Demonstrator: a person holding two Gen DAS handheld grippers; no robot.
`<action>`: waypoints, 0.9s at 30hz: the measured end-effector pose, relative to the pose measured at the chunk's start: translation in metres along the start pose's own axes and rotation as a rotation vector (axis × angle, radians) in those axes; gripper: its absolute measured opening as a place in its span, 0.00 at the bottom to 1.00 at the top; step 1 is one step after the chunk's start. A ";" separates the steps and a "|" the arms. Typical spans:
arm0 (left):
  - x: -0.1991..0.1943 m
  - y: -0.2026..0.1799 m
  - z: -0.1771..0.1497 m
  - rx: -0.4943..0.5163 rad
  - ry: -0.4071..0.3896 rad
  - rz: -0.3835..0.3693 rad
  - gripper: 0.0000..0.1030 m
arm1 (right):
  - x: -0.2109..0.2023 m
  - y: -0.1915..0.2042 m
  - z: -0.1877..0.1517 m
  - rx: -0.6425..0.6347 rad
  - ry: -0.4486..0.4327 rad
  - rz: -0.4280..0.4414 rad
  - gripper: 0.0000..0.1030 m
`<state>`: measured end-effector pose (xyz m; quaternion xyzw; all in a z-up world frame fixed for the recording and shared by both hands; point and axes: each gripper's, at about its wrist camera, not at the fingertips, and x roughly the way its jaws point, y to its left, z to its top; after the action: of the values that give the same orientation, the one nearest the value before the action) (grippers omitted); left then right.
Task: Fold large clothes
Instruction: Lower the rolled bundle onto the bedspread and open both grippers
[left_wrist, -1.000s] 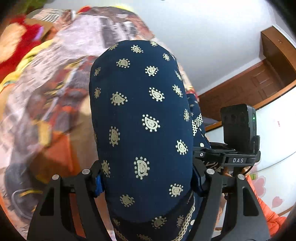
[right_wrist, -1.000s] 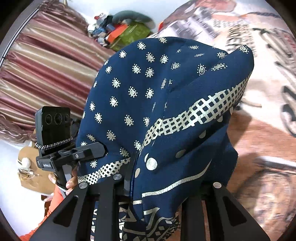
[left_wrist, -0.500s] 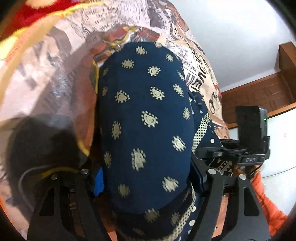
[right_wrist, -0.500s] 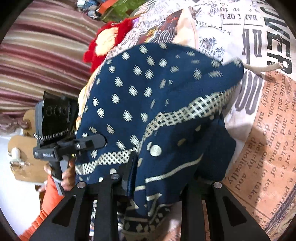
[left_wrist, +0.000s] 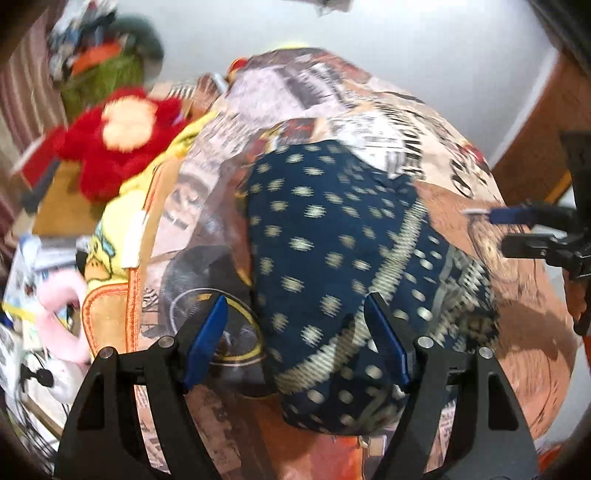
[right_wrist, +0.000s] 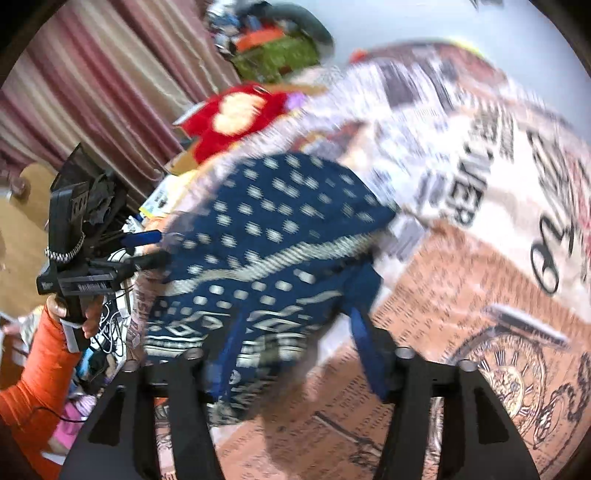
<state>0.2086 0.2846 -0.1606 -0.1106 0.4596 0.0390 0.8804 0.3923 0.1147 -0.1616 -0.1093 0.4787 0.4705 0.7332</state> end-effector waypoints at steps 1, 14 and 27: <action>-0.003 -0.004 -0.005 0.014 -0.008 -0.002 0.73 | 0.000 0.012 0.000 -0.028 -0.013 -0.001 0.65; 0.023 -0.029 -0.064 0.142 0.086 0.071 0.78 | 0.078 0.054 -0.049 -0.227 0.201 -0.064 0.66; -0.003 -0.013 -0.068 0.105 0.061 0.120 0.79 | 0.036 0.031 -0.072 -0.211 0.182 -0.140 0.67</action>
<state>0.1550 0.2560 -0.1937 -0.0376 0.4934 0.0641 0.8666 0.3283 0.1083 -0.2192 -0.2611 0.4824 0.4542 0.7020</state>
